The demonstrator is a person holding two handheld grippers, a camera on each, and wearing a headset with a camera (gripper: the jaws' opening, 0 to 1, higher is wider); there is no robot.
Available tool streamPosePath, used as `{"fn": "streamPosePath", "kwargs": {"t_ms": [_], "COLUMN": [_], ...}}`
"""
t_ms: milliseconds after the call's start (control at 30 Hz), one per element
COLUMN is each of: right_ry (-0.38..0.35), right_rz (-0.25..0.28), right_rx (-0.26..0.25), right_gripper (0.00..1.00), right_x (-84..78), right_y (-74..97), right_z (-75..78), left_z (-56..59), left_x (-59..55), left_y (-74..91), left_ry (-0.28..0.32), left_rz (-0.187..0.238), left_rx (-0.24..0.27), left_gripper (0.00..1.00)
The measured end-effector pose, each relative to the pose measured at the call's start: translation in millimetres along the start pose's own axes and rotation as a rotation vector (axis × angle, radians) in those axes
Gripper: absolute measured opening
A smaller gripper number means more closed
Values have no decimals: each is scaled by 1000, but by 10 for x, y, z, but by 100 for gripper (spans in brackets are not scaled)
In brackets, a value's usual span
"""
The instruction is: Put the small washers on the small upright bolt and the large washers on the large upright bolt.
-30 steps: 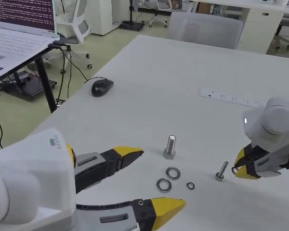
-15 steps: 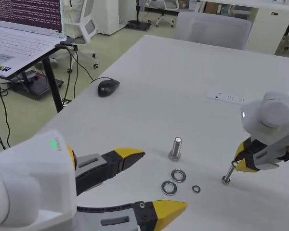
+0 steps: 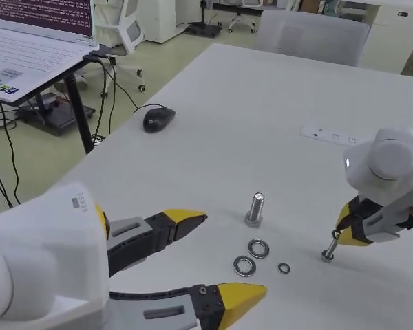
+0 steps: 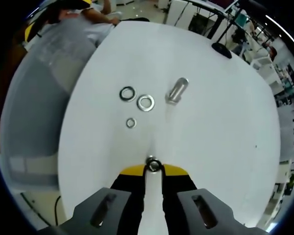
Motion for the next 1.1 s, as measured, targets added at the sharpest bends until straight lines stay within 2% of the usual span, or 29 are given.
{"fn": "streamPosePath", "kwargs": {"t_ms": [400,700,1100], "right_ry": [4,-3,-17], "right_rz": [-13,-21,-8], "right_rx": [3,20,39], "right_gripper": [12,12,13], "right_x": [-38,-79,-152], "right_y": [-80,-274,-483], "right_z": [14,-1,-11], "left_z": [-10,-17,-52], "left_x": [-3,-27,-54], "left_y": [-40,-48,-57], "left_ry": [3,8,17], "left_rz": [0,-11,-19], "left_rx": [-6,-8,0], "left_gripper": [58,58,58]}}
Point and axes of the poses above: the centre of the closed fingertips' face, and the gripper's own axes: y roughly backward along the fingers, z roughly to its right, x roughly out of its top, the point moved 4 cm from there along y, roughly backward along the fingers, and after that the axes turned 3 degrees about -x, right-handed, at the moved point
